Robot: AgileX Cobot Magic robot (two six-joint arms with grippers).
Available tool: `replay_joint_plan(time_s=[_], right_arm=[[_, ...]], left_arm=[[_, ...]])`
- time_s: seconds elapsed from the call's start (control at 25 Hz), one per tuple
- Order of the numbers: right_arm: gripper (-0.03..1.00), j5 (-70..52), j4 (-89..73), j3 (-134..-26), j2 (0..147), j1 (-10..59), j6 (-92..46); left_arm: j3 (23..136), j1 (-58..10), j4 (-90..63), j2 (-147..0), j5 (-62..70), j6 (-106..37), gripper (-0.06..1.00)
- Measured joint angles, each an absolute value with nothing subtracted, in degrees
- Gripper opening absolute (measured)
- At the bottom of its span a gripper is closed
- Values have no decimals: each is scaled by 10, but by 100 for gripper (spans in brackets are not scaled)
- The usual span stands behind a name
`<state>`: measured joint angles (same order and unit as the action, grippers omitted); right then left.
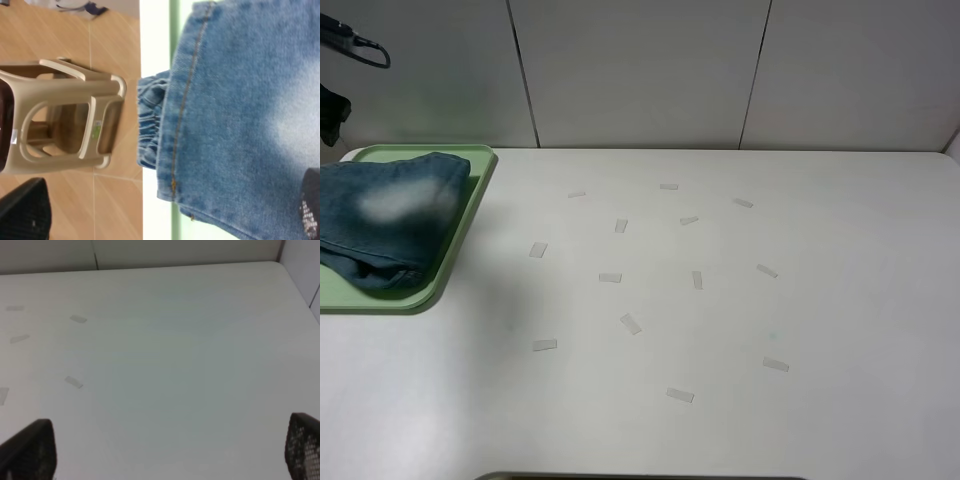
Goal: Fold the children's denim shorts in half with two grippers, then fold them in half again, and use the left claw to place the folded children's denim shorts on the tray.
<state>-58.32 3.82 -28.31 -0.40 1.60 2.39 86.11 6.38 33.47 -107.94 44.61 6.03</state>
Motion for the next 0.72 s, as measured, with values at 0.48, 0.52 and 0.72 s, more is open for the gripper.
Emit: replay_joint_plan(time_s=[0.48, 0.52, 0.72], right_arm=[[69, -583, 38, -283, -4, 16, 25], [69, -583, 38, -283, -4, 16, 25], [69, -583, 38, -283, -4, 16, 25]], left_arm=[[750, 59, 250, -906, 352, 54, 99], [728, 59, 248, -879, 325, 51, 99], [609, 59, 240, -733, 215, 47, 99]])
